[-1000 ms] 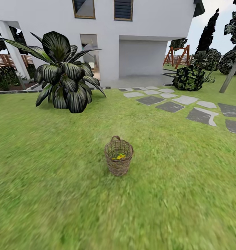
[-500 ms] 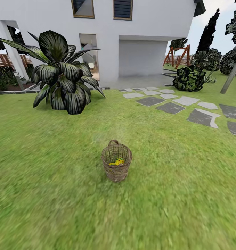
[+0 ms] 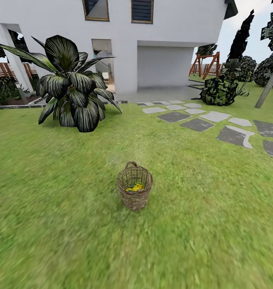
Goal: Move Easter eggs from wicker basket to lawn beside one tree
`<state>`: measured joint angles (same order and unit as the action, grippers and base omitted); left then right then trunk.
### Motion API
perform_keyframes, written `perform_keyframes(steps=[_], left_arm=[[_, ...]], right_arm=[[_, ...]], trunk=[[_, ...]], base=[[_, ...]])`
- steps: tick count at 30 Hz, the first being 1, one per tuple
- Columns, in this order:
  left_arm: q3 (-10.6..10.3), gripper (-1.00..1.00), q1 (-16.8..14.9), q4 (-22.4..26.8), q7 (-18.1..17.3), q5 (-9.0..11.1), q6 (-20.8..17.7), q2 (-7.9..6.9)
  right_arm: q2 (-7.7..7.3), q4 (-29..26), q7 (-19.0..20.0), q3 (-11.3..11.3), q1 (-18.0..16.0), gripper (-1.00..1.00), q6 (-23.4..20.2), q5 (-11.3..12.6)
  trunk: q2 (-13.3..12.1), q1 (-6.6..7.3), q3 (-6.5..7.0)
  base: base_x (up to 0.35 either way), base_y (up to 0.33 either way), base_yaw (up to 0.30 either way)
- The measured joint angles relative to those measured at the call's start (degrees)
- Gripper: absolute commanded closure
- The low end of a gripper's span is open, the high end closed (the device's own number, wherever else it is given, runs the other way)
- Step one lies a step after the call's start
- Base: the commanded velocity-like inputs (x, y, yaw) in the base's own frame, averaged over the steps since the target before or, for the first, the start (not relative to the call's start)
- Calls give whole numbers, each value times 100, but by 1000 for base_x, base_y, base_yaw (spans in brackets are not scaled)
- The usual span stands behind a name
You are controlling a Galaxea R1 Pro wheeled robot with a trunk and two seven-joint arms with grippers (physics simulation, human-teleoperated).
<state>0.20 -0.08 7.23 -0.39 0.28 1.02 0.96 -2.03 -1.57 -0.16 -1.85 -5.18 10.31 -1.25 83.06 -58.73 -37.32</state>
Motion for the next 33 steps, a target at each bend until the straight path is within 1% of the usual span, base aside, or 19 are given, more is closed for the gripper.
perform_keyframes(steps=[19, 26, 33], left_arm=[[-2, -100, 0, -18, -13, -3, -7, 34], [-10, -100, 0, -21, -16, -11, -10, 35], [-12, -100, 0, -21, -16, -11, -14, 35]], right_arm=[[2, 3, 24, -1, -1, -100, -3, 5], [2, 2, 22, 0, -4, -100, -2, 5], [3, 2, 19, 7, -4, -100, -2, 8]], trunk=[[0, 0, 0], [0, 0, 0], [0, 3, 0]], base=[[0, 0, -241], [9, 0, -40], [260, 0, -2]])
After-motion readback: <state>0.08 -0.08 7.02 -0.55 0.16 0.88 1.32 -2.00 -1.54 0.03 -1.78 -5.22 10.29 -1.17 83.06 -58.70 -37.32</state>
